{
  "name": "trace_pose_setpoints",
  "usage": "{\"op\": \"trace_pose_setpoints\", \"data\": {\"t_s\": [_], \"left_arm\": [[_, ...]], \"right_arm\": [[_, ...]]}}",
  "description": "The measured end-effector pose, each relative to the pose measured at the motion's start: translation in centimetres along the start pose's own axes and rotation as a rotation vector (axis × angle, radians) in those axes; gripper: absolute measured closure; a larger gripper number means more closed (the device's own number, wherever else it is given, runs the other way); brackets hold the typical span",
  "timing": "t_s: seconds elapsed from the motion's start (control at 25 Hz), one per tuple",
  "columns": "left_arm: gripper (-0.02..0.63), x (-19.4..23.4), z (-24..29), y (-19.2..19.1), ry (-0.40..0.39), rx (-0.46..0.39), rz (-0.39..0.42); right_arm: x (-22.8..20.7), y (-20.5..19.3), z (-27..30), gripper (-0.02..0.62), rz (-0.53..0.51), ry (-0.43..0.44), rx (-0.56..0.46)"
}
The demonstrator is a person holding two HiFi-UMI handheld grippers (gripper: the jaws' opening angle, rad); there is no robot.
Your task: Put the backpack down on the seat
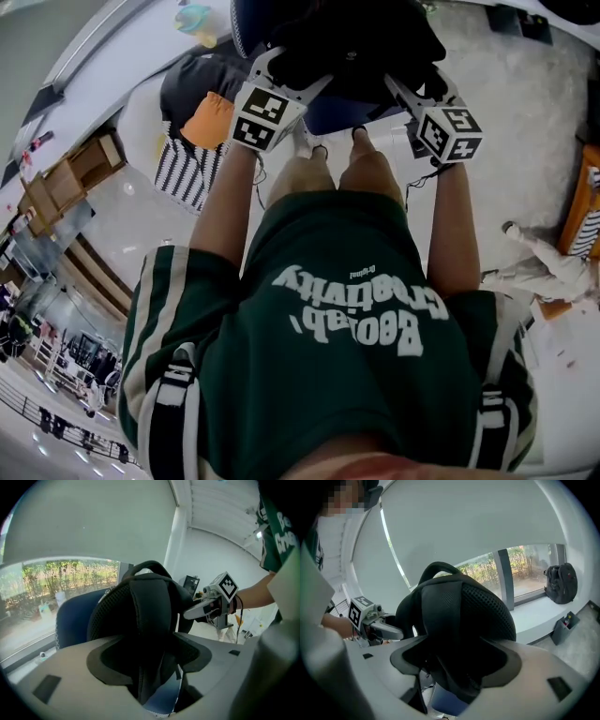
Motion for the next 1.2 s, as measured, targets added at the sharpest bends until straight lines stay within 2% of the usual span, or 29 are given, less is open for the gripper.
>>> {"op": "trace_pose_setpoints", "data": {"t_s": [0.2, 0.32, 0.4, 0.44, 0.48, 0.52, 0.56, 0.6, 0.64, 0.8, 1.2], "left_arm": [[0.307, 0.8, 3.6, 0.4, -0.075, -0.001, -0.047], [0.33, 0.8, 5.2, 0.6, -0.109, 0.002, -0.065], [0.37, 0.6, 5.6, 0.6, -0.116, 0.005, -0.067], [0.382, 0.6, 5.6, 0.5, -0.115, 0.002, -0.066], [0.408, 0.7, 5.6, 0.6, -0.114, 0.0, -0.058], [0.447, 0.8, 5.7, 0.6, -0.119, 0.001, -0.039], [0.479, 0.8, 5.7, 0.6, -0.128, 0.003, -0.016], [0.519, 0.7, 5.7, 0.7, -0.138, 0.007, 0.007], [0.531, 0.6, 5.6, 0.8, -0.144, 0.009, 0.025], [0.538, -0.3, 4.8, 1.1, -0.138, 0.002, 0.076], [0.54, -4.3, 1.5, 2.7, -0.118, -0.056, 0.194]], "right_arm": [[-0.7, 0.4, 1.8, 0.304, 0.054, 0.106, 0.0], [-0.2, -0.1, 2.2, 0.305, 0.077, 0.263, 0.059], [1.5, -0.9, 2.3, 0.307, 0.016, 0.375, 0.112], [2.2, -1.0, 2.6, 0.307, -0.037, 0.391, 0.115], [2.6, -0.9, 3.0, 0.309, -0.091, 0.374, 0.1], [2.6, -0.6, 3.4, 0.379, -0.141, 0.336, 0.078], [2.4, -0.4, 3.7, 0.525, -0.181, 0.294, 0.058], [2.3, -0.2, 3.8, 0.531, -0.207, 0.264, 0.043], [2.2, -0.1, 3.7, 0.534, -0.222, 0.252, 0.031], [2.5, -0.1, 1.8, 0.535, -0.246, 0.251, -0.025], [6.3, 2.1, -3.5, 0.535, -0.21, 0.251, -0.17]]}}
Point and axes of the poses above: the fingertips, and each gripper's own axes: z forward along the fingers, x to its left, y out of its top, the point moved 3 cm from there along -z, backward along the fingers, and after that the axes turned 15 degrees about -y, right-handed, at the moved point
